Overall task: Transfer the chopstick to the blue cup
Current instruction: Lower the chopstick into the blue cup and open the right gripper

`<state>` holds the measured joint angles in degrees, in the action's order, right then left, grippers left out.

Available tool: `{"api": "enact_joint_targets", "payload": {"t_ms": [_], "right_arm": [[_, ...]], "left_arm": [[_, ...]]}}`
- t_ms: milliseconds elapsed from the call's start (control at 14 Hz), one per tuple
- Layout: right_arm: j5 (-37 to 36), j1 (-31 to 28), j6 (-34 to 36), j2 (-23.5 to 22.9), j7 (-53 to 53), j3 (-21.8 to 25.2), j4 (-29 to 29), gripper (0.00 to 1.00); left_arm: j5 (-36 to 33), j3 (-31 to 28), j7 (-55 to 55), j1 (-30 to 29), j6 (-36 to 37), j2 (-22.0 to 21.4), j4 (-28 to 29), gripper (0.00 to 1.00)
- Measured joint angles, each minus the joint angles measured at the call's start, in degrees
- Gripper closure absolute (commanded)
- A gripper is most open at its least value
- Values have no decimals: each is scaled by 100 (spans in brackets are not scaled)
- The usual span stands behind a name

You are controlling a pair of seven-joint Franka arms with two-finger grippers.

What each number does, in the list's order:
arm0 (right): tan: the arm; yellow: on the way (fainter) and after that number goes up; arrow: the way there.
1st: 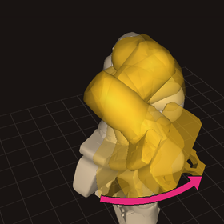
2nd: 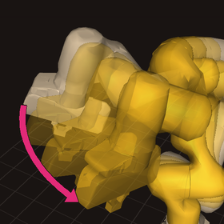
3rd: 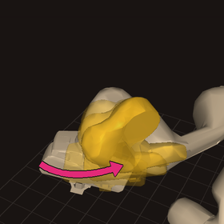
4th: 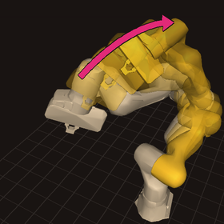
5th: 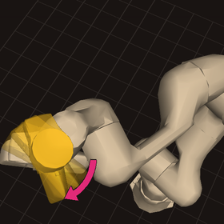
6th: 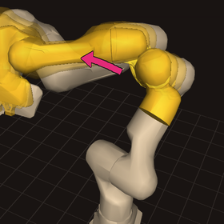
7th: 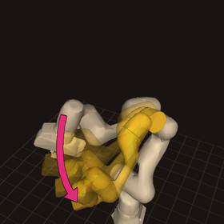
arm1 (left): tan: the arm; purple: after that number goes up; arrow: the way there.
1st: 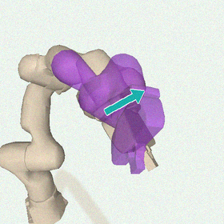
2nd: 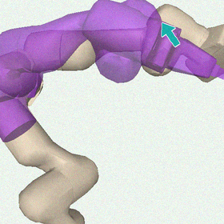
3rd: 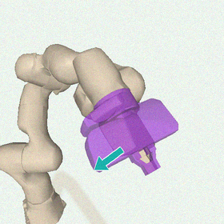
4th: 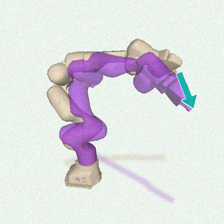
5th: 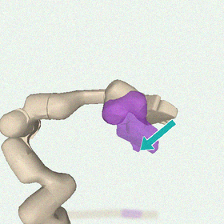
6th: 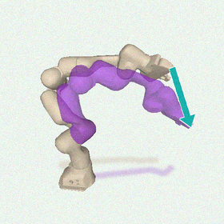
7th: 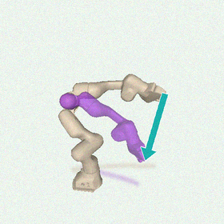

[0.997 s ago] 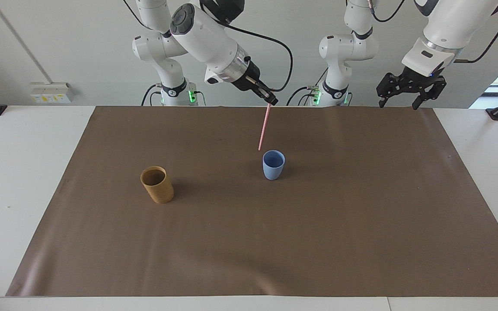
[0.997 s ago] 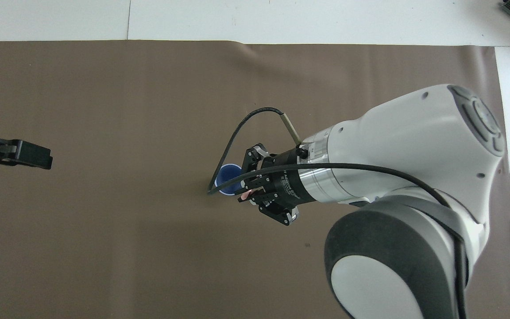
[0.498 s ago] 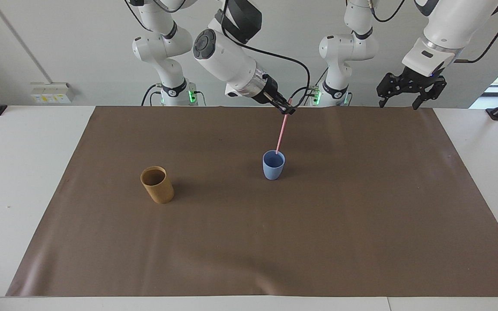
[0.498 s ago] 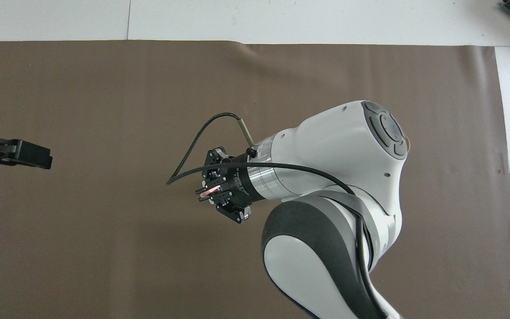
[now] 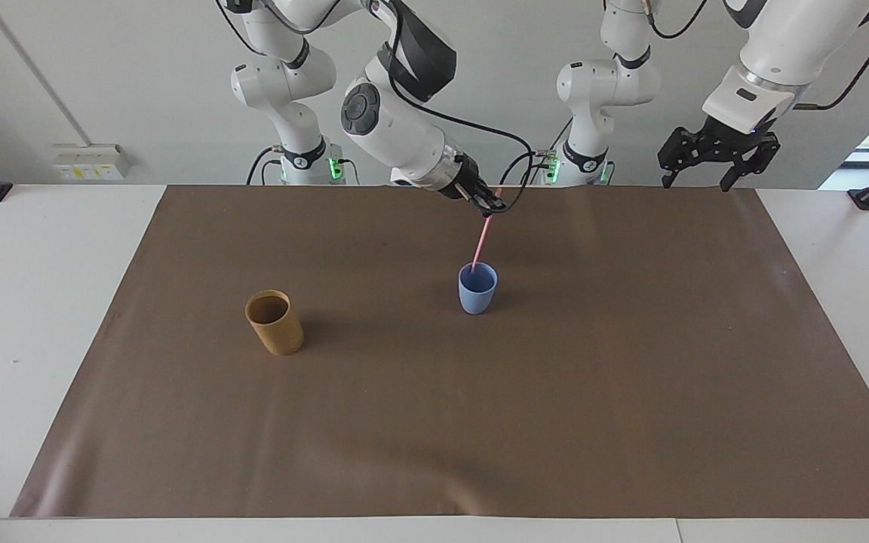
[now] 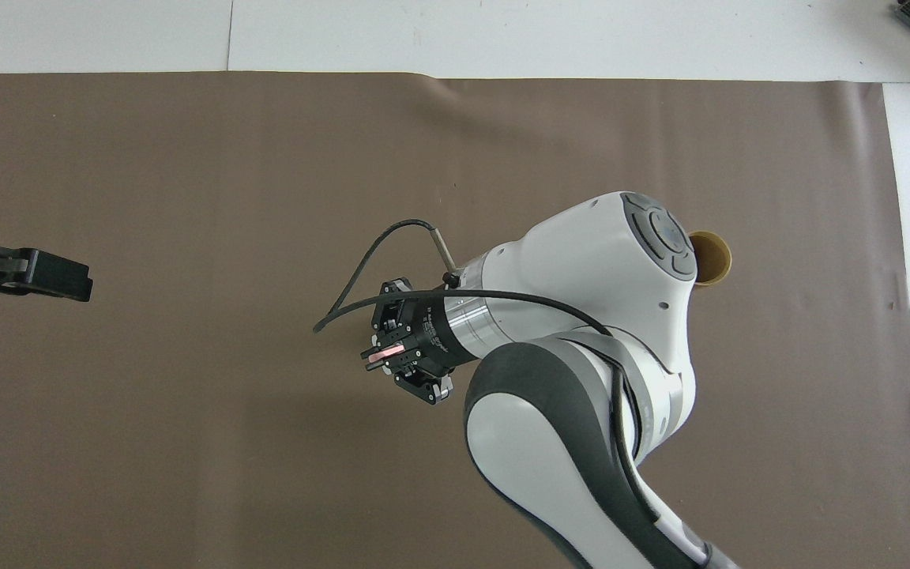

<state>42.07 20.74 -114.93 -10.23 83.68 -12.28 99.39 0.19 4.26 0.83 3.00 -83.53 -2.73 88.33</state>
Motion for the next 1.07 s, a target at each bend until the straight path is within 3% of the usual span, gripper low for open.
{"api": "enact_joint_targets", "payload": {"t_ms": [427,498,570,641,783,1068], "right_arm": [[0,10,-329,-270,-180,10,39,100],[0,18,-367,-332,-224,8,40,82],[0,20,-392,-388,-312,8,41,27],[0,19,-408,-428,-396,8,41,0],[-106,19,-409,-447,-453,8,40,0],[-1115,-54,-407,-413,-488,44,-116,0]], "left_arm": [[0,0,0,-12,0,0,0,0],[0,0,0,-14,0,0,0,0],[0,0,0,-16,0,0,0,0],[0,0,0,-18,0,0,1,0],[0,1,0,-20,0,0,4,0],[0,2,0,-22,0,0,6,0]]}}
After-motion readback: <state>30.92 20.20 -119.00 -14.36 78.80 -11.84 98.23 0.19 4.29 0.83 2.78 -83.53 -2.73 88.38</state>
